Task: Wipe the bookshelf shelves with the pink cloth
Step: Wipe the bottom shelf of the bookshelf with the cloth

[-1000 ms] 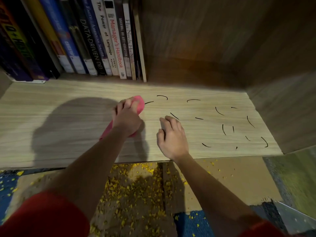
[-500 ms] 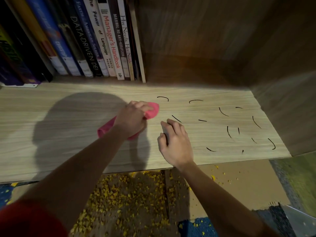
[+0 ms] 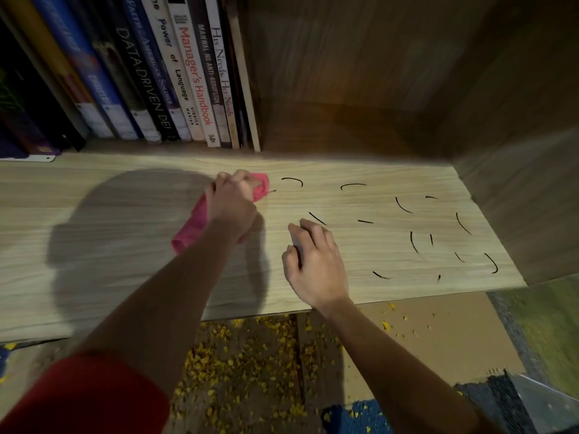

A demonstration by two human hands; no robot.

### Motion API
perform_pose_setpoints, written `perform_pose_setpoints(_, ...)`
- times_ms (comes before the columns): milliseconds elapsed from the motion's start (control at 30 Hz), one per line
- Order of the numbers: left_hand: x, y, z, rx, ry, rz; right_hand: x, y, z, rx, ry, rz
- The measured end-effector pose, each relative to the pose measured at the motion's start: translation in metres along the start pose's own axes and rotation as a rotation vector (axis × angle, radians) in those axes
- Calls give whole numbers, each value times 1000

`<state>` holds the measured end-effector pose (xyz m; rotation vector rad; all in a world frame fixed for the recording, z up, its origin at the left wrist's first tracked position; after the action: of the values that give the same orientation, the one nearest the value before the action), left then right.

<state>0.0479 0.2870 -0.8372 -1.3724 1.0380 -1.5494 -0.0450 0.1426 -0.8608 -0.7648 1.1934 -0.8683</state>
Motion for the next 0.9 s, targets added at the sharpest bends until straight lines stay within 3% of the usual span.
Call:
perform_pose_setpoints(100,9,8,-24,-53,279,47,0,0,-1,-5,3,2)
perform_pose_setpoints(133,4,5,-22,-62,298,49,0,0,-1,4,3,4)
perform_pose_setpoints(233,-8,-2,1,6,36,22,-1,0,-1,2,2,11)
perform_pose_setpoints(300,4,-2,-6,14,-2,18,0,0,-1,-1,4,11)
perform_pose_setpoints(433,7,1,-35,-114,314,71,-1,-1,-2,-17,10,15)
perform_pose_setpoints(500,-8,-2,-13,-78,226,103,-1,0,-1,-6,8,12)
perform_pose_setpoints(600,-12,0,6,34,-82,17,-1,0,-1,-5,5,8)
perform_pose_setpoints(633,-6,1,3,25,-77,2,0,-1,0,-7,6,10)
perform_pose_setpoints(767,-2,2,-20,-86,316,125,0,0,-2,-12,11,14)
perform_pose_setpoints(800,-10,0,-13,-81,311,132,-1,0,-2,-8,12,14)
perform_pose_setpoints(900,-23,1,13,1,15,39,0,1,-1,-15,13,2)
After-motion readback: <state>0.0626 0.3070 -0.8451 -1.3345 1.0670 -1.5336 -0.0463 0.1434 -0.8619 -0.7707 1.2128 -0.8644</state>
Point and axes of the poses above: each hand's wrist, its own z-axis towards the middle knuckle, its own y-axis out of the palm, x = y × z, the point moved 2 cm from there along z, towards the middle knuckle, and after that the axes turned 4 degrees about z, right-handed, at the moved point
